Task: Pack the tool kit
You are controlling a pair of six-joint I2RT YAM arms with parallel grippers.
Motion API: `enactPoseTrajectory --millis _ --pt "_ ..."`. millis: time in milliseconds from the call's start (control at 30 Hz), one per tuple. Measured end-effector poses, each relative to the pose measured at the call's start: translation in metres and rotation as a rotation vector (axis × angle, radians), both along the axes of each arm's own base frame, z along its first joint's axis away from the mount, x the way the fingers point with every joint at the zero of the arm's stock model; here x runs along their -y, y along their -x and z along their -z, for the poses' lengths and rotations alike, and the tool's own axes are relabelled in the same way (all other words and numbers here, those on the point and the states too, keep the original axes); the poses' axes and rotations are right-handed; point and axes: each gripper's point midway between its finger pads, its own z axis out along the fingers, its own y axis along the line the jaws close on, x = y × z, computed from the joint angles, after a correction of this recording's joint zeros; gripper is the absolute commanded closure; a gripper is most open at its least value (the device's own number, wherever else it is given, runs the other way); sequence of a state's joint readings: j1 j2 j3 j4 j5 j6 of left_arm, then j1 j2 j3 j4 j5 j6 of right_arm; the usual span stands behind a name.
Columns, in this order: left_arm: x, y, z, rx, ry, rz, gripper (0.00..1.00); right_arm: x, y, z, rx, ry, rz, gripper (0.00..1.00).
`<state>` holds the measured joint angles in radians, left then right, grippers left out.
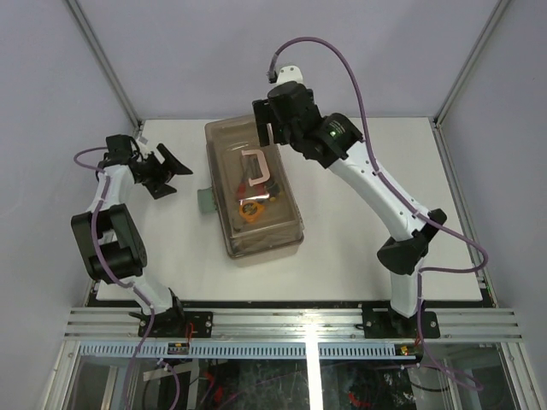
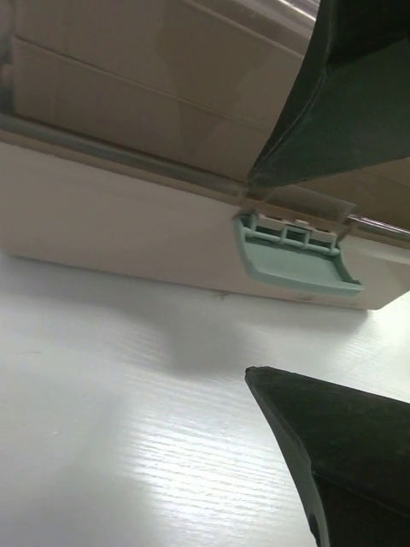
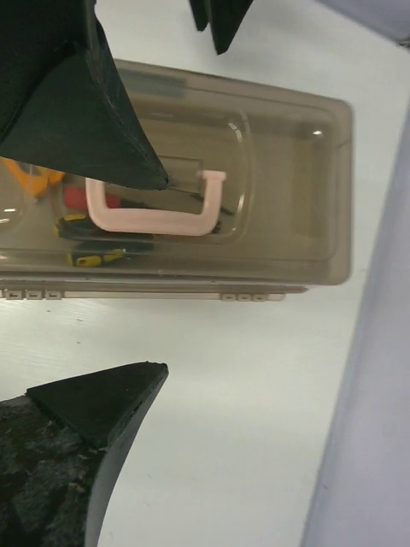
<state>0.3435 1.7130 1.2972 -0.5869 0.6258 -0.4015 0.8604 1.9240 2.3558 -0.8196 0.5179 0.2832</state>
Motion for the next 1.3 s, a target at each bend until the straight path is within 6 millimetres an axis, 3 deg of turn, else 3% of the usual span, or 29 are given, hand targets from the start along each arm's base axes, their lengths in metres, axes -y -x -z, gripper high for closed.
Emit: enactPoseTrajectory --millis 100,267,433,567,767,1067,1300 --pt "0.005 0.016 -0.007 0.022 0.005 0.018 0.16 -0.003 -0.004 0.027 -0.086 0.012 -0.038 0.11" --pt "0.002 0.037 -0.015 0.056 0.005 0.008 0.16 -0.033 0.005 0.071 -0.211 0.014 -0.144 0.14" --pt "-0.018 0.055 0.002 0.020 0.044 -0.057 0.17 -0.056 0.009 0.110 -0.319 0.005 -0.196 0.15" --pt "-0.021 0.067 0.016 -0.008 0.064 -0.061 0.17 -0.061 0.015 0.133 -0.387 0.007 -0.208 0.16" --pt "-0.010 0.073 0.027 -0.014 0.112 -0.009 0.18 -0.069 0.020 0.137 -0.416 -0.021 -0.236 0.19" --pt "-0.003 0.074 0.069 -0.107 0.197 0.046 0.19 -0.084 0.017 0.135 -0.411 -0.059 -0.265 0.19" --pt "0.020 0.058 0.064 -0.061 0.259 0.169 0.19 -0.092 0.024 0.134 -0.416 -0.070 -0.291 0.19"
